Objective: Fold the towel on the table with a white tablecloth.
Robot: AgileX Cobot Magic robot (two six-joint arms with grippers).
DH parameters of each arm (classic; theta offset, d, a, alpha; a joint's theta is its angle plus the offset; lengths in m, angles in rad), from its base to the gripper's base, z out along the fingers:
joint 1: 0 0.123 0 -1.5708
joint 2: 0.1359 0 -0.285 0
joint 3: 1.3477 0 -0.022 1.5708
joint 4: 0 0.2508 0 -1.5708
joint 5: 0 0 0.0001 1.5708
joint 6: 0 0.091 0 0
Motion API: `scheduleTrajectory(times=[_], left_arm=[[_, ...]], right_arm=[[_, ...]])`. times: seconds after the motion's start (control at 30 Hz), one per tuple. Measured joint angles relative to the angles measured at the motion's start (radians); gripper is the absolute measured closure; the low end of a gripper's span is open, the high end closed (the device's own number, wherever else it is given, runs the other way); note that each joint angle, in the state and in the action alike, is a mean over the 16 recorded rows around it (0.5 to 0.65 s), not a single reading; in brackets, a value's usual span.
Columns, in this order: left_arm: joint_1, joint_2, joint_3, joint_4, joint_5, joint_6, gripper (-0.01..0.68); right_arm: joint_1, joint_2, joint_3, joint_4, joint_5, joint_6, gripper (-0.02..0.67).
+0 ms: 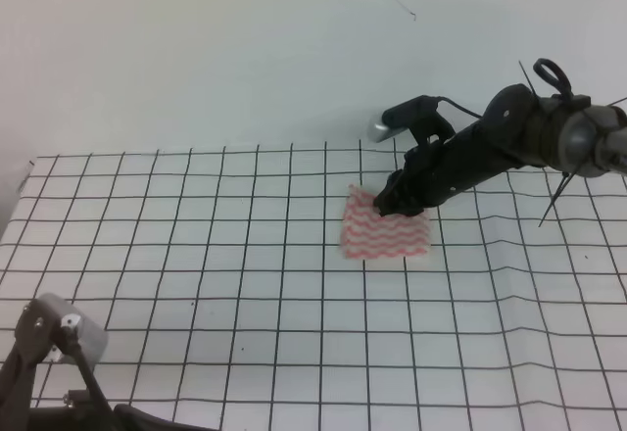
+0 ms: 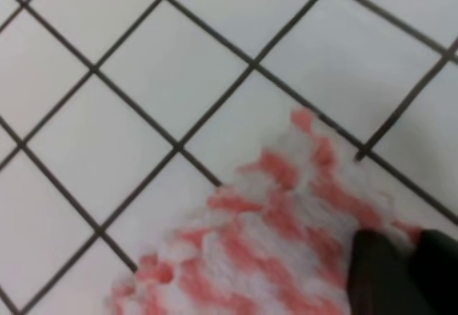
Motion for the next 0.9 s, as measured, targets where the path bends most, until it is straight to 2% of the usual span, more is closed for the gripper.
scheduleTrajectory(times=[0.23, 0.57, 0.9], left_arm=[[0.0, 0.0, 0.0, -0.005, -0.012, 0.009, 0.672], [0.0, 0.0, 0.0, -0.022, -0.036, 0.019, 0.672], [0.0, -0.002, 0.0, -0.035, -0.033, 0.019, 0.672]], right_arm=[[-0.001, 0.0, -0.007, -0.104, 0.15, 0.009, 0.528], [-0.003, -0.046, -0.004, -0.154, 0.315, 0.014, 0.528], [-0.035, -0.11, -0.002, -0.223, 0.252, 0.242, 0.544]])
